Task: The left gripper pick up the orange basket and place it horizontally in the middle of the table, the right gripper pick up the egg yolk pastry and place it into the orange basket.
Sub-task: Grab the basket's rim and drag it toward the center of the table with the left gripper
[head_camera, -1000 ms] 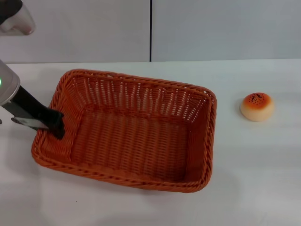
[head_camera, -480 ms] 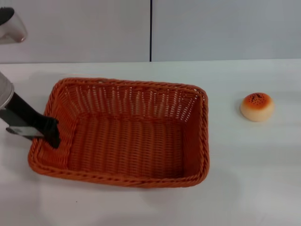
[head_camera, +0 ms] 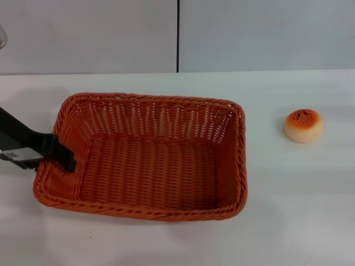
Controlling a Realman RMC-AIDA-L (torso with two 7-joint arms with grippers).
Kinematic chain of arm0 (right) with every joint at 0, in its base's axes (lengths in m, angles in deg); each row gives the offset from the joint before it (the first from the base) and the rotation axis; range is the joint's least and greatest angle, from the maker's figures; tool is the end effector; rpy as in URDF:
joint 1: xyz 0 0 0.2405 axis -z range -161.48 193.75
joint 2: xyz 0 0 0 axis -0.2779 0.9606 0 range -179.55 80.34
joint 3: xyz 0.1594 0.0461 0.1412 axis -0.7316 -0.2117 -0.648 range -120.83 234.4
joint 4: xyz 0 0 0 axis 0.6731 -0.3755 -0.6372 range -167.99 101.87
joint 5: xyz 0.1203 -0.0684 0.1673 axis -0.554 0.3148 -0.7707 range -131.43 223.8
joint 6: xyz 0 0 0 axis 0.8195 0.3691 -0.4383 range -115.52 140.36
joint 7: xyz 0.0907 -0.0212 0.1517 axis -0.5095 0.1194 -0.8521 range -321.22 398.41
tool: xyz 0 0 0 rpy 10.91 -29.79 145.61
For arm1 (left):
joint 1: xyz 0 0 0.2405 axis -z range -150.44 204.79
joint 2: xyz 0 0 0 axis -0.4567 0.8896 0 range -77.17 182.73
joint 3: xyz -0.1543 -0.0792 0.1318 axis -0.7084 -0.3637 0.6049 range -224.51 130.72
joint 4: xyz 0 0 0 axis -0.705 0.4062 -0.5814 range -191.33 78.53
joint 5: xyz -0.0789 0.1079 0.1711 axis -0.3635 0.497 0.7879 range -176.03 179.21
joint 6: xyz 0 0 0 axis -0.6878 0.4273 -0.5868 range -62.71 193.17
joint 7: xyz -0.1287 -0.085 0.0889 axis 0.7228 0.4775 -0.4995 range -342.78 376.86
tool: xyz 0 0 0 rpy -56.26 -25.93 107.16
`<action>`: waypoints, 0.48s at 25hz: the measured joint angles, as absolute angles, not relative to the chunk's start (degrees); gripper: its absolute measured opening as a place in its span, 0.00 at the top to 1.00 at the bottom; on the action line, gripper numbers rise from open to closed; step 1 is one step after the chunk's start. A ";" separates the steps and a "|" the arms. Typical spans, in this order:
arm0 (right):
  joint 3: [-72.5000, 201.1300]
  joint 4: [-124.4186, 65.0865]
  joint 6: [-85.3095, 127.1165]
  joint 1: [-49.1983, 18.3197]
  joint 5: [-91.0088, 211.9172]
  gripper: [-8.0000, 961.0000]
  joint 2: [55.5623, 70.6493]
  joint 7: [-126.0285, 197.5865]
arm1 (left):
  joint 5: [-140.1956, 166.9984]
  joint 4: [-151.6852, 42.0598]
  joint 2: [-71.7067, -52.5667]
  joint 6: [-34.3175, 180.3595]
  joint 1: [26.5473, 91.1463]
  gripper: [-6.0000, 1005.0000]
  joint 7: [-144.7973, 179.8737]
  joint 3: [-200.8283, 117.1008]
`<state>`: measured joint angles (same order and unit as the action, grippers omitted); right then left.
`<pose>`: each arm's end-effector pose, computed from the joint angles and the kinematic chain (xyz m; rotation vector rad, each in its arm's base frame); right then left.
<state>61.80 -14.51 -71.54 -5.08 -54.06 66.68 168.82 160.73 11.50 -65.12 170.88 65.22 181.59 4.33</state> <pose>0.3313 0.3246 0.1295 -1.4720 0.5668 1.0348 -0.2341 0.3271 0.0507 -2.0694 -1.8788 0.4395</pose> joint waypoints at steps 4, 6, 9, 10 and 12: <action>61.87 -14.42 -71.55 -5.06 -54.03 0.27 66.67 168.84 | 160.88 11.51 -64.99 170.89 65.16 0.42 181.44 4.28; 61.88 -14.41 -71.55 -5.05 -54.02 0.27 66.67 168.85 | 160.88 11.51 -64.99 170.89 65.16 0.36 181.44 4.28; 61.89 -14.28 -71.56 -5.10 -54.02 0.27 66.67 168.85 | 161.05 11.57 -64.16 171.18 65.26 0.30 180.83 4.28; 61.89 -14.28 -71.56 -5.10 -54.02 0.27 66.67 168.85 | 160.46 12.25 -63.10 171.87 65.47 0.30 180.39 3.73; 61.89 -14.15 -71.61 -5.24 -54.03 0.27 66.67 168.66 | 159.63 13.00 -62.51 172.66 65.70 0.30 179.88 2.89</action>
<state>61.89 -14.15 -71.61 -5.24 -54.03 66.67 168.66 159.63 13.00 -62.51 172.66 65.70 179.88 2.89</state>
